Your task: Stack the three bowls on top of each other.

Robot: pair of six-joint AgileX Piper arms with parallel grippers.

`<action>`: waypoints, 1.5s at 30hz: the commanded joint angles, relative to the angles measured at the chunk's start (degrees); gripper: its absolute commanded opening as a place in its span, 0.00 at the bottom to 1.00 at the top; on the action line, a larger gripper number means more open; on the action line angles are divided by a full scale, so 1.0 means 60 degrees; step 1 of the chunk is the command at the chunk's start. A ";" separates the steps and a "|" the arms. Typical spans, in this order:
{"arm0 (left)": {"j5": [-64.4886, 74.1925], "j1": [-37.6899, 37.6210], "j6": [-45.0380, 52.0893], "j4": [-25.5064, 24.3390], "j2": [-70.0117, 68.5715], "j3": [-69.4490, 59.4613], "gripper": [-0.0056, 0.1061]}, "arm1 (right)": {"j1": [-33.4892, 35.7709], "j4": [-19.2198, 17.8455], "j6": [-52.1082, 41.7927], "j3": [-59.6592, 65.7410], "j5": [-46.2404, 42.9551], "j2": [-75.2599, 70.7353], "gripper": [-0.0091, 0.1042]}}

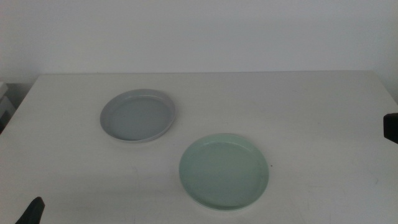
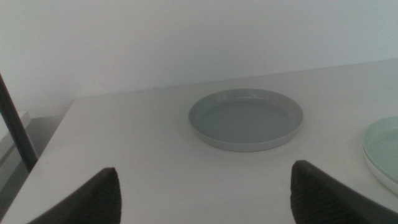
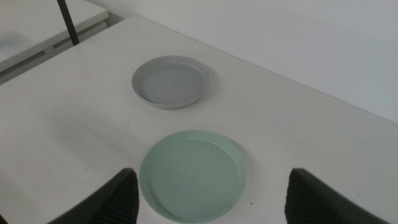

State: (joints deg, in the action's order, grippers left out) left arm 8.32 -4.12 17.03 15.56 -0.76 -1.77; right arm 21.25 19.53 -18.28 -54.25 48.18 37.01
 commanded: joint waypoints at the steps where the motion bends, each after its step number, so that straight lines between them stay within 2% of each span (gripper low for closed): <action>1: -0.0690 0.0016 -0.0016 -0.0103 -0.0131 0.0106 0.99 | -0.0068 0.0076 -0.0039 -0.0238 -0.0688 0.0029 0.60; 6: -0.0282 0.0016 -0.0132 -0.0554 0.0077 0.0812 0.99 | -0.0068 0.0076 -0.0039 -0.0238 -0.0688 0.0029 0.60; 9: -0.0258 0.0016 -0.0843 -0.0966 0.0660 0.1609 0.99 | -0.0068 0.0076 -0.0039 -0.0238 -0.0688 0.0029 0.60; 12: -0.0211 0.0016 -0.2292 -0.2017 0.1759 0.2603 0.99 | -0.0068 0.0076 -0.0039 -0.0238 -0.0688 0.0029 0.60; 16: 0.0256 0.0016 -0.4931 -0.3864 0.3504 0.4252 0.99 | -0.0068 0.0076 -0.0039 -0.0238 -0.0688 0.0029 0.60; 20: 0.1098 0.0016 -0.6301 -0.4821 0.5243 0.5847 0.99 | -0.0068 0.0076 -0.0039 -0.0238 -0.0688 0.0029 0.60; 28: 0.3429 0.0016 -0.6562 -0.4728 0.8534 0.9320 0.99 | -0.0068 0.0076 -0.0039 -0.0238 -0.0688 0.0029 0.60; 34: 0.4443 0.0016 -0.6446 -0.4728 1.0621 1.1163 0.99 | -0.0068 0.0076 -0.0039 -0.0238 -0.0688 0.0029 0.60; 41: 0.4623 0.0016 -0.6509 -0.4479 1.2208 1.1717 0.99 | -0.0068 0.0076 -0.0039 -0.0238 -0.0688 0.0029 0.60; 45: 0.4501 0.0016 -0.6701 -0.5105 1.3211 1.1708 0.99 | -0.0068 0.0076 -0.0047 -0.0238 -0.0688 0.0029 0.60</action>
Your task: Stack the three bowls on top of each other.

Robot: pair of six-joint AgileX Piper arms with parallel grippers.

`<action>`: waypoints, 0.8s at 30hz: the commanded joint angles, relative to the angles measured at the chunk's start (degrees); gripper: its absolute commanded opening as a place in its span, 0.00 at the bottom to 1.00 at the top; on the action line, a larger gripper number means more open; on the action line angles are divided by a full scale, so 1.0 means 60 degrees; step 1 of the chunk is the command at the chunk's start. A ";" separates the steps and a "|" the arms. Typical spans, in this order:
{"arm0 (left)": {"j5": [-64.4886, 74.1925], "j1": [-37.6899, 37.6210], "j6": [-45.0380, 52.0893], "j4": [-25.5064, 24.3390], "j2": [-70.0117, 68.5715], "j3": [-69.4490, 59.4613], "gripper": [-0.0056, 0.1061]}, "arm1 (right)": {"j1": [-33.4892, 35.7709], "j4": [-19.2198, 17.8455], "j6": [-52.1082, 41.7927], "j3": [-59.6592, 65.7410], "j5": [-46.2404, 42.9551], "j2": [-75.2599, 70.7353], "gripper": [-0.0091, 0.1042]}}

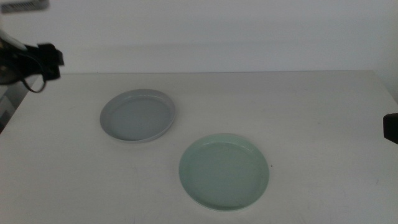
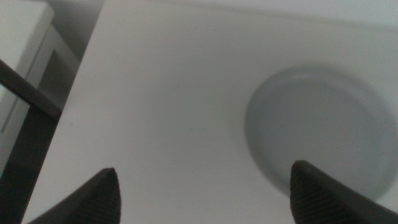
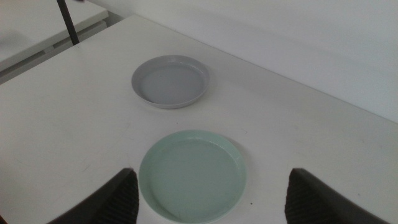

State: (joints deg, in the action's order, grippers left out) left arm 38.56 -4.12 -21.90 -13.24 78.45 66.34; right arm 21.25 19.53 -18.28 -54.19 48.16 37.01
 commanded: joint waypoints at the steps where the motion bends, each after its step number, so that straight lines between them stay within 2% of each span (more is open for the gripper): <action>1: -0.0561 0.0016 -0.0359 -0.0373 0.0177 0.0356 0.99 | -0.0068 0.0076 -0.0047 -0.0249 -0.0685 0.0029 0.60; 5: -0.0563 0.0016 -0.0857 -0.0148 0.0897 0.0413 0.99 | -0.0068 0.0076 -0.0047 -0.0249 -0.0685 0.0029 0.60; 8: -0.0255 0.0016 0.0381 0.0308 0.1366 0.0996 0.99 | -0.0068 0.0076 -0.0047 -0.0249 -0.0685 0.0029 0.60; 11: 0.0297 0.0143 0.1611 0.1248 0.2091 0.1963 0.99 | -0.0068 0.0076 -0.0047 -0.0249 -0.0685 0.0029 0.60; 16: 0.1454 0.0769 0.3838 0.3748 0.3444 0.3596 0.99 | -0.0068 0.0076 -0.0047 -0.0249 -0.0685 0.0029 0.60; 19: 0.1771 0.1074 0.4650 0.4471 0.4076 0.4333 0.99 | -0.0068 0.0076 -0.0047 -0.0249 -0.0685 0.0029 0.60; 24: 0.1747 0.1178 0.5063 0.4986 0.4996 0.4933 0.99 | -0.0068 0.0076 -0.0047 -0.0249 -0.0685 0.0029 0.60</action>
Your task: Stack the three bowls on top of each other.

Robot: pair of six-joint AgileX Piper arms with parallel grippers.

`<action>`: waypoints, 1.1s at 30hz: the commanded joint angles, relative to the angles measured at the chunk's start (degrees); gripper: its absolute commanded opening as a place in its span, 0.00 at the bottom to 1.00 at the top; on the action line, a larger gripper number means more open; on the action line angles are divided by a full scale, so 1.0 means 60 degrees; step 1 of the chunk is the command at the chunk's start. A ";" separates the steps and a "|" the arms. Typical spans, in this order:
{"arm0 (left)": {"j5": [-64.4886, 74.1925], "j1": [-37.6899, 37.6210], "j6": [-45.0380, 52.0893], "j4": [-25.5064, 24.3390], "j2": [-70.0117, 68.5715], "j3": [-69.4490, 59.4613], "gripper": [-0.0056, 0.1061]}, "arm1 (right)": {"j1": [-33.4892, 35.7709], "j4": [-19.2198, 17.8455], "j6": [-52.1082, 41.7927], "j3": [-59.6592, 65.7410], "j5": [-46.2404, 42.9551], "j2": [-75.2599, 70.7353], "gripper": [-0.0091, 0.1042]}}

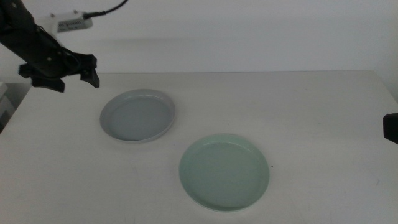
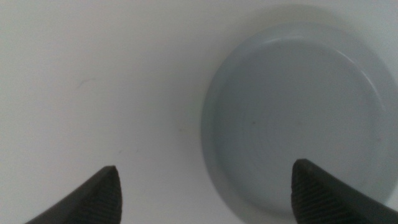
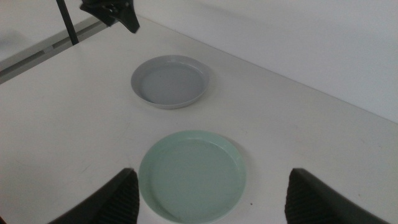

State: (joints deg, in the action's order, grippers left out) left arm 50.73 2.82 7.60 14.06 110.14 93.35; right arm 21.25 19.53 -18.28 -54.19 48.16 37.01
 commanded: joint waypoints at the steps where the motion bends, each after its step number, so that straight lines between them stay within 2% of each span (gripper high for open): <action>1: -0.0350 0.0021 0.0269 0.0514 -0.0096 0.0507 0.99 | -0.0068 0.0076 -0.0047 -0.0249 -0.0685 0.0029 0.60; 15: -0.0464 0.0012 0.1133 0.1574 0.1751 0.0649 0.99 | -0.0068 0.0076 -0.0047 -0.0249 -0.0685 0.0029 0.60; 18: -0.0596 0.0012 0.1265 0.1585 0.1922 0.0649 0.93 | -0.0068 0.0076 -0.0047 -0.0249 -0.0685 0.0029 0.60; 20: -0.0669 0.0012 0.1265 0.1597 0.2011 0.0649 0.85 | -0.0068 0.0076 -0.0047 -0.0249 -0.0685 0.0029 0.60; 33: -0.0792 0.0012 0.1089 0.2225 0.2086 0.0649 0.07 | -0.0068 0.0076 -0.0047 -0.0249 -0.0685 0.0029 0.60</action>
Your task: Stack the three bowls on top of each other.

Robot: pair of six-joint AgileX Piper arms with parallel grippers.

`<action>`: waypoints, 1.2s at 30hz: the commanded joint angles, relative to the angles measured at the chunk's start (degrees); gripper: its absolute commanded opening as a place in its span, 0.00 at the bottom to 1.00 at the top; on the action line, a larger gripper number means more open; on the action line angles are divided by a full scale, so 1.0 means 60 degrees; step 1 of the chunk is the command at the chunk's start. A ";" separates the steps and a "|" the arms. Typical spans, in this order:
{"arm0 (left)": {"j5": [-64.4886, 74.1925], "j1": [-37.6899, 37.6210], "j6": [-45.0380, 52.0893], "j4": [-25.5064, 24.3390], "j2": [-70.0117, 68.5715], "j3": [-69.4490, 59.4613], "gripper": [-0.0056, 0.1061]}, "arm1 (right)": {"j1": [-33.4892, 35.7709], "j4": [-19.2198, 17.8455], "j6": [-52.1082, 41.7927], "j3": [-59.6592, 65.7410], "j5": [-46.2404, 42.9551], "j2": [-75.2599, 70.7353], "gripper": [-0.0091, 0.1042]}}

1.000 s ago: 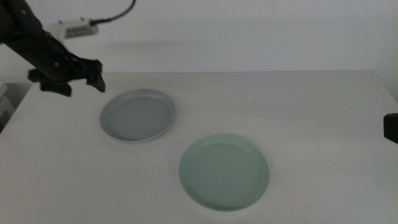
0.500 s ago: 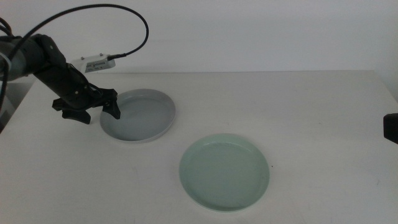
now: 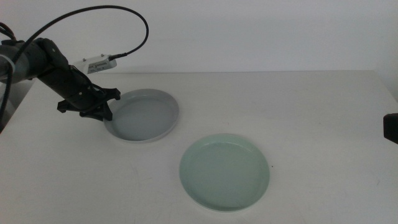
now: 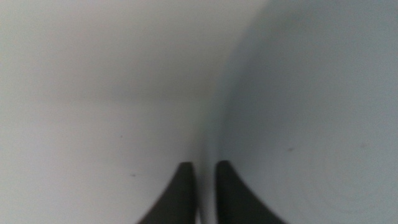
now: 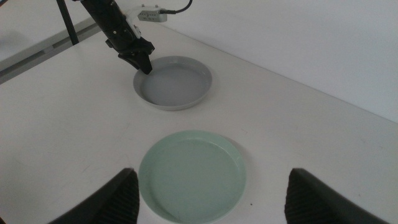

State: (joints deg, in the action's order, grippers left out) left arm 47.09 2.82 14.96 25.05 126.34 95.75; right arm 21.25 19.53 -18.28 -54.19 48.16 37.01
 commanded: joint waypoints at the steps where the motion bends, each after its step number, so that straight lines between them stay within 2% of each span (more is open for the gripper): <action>1: -0.0167 0.0012 -0.0162 0.0414 -0.0664 0.0249 0.05 | -0.0068 0.0076 -0.0047 -0.0249 -0.0685 0.0029 0.60; 10: 0.1135 0.0077 -0.0190 0.0424 -0.2375 0.0151 0.05 | -0.0068 0.0076 -0.0047 -0.0249 -0.0685 0.0029 0.60; 17: 0.1222 -0.0288 -0.0192 0.0631 -0.4617 -0.1505 0.05 | -0.0068 0.0076 -0.0047 -0.0249 -0.0685 0.0029 0.60; 24: 0.0697 -0.1619 -0.0575 0.0622 -0.6103 -0.3167 0.05 | -0.0068 0.0076 -0.0047 -0.0249 -0.0685 0.0029 0.60; 36: -0.1097 -0.4096 -0.1249 0.0622 -0.5977 -0.4608 0.05 | -0.0068 0.0076 -0.0047 -0.0249 -0.0685 0.0029 0.60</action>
State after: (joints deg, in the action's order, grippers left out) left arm 44.02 -20.74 8.91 26.74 92.36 67.20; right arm 21.25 19.53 -18.28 -54.19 48.16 37.01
